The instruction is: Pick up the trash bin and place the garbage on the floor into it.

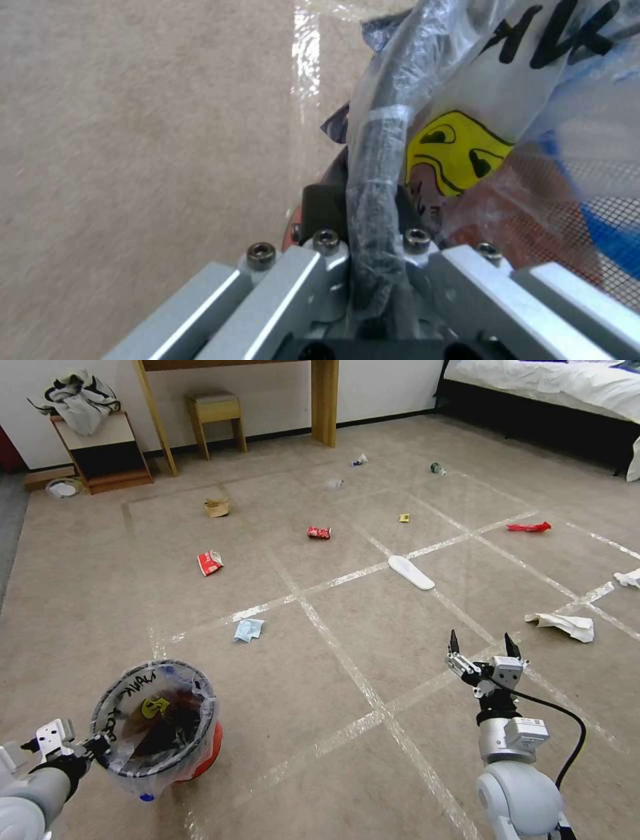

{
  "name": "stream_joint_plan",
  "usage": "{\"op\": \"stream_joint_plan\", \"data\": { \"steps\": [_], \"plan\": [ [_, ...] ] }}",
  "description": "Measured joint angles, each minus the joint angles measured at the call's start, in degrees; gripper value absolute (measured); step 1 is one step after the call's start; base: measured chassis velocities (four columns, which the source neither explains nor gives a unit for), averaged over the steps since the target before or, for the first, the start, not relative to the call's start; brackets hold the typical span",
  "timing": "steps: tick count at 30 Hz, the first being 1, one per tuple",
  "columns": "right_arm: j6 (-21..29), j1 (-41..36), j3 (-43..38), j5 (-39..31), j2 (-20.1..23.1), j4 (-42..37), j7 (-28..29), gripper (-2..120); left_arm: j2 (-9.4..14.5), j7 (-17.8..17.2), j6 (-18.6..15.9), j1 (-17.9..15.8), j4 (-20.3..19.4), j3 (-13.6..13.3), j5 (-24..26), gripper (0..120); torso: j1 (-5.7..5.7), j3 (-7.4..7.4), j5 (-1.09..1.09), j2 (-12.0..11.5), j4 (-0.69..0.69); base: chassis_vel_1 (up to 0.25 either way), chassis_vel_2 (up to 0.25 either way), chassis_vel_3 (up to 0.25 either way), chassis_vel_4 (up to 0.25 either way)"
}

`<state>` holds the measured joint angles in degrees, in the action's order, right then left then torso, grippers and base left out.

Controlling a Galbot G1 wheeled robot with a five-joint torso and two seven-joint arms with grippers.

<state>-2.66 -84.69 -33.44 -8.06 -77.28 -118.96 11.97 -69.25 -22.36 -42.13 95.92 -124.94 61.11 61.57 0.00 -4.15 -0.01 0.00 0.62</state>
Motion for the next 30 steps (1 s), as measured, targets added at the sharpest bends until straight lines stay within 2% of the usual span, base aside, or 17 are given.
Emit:
{"op": "stream_joint_plan", "data": {
  "steps": [14,30],
  "plan": [
    [-0.25,0.12,0.25,0.10,-0.13,0.28,0.09,100,0.35,-0.12,0.01,-0.32,0.37,-0.22,0.49,0,0.01,-0.01,0.01,0.00,-0.02,-0.196,0.189,0.205,-0.199],
    [-1.22,-0.11,0.06,0.18,0.09,0.37,0.18,100,-0.14,0.00,0.01,-0.13,0.10,-0.30,2.01,0,0.01,0.00,0.01,-0.01,0.00,-0.016,0.021,0.013,-0.017]
  ]
}}
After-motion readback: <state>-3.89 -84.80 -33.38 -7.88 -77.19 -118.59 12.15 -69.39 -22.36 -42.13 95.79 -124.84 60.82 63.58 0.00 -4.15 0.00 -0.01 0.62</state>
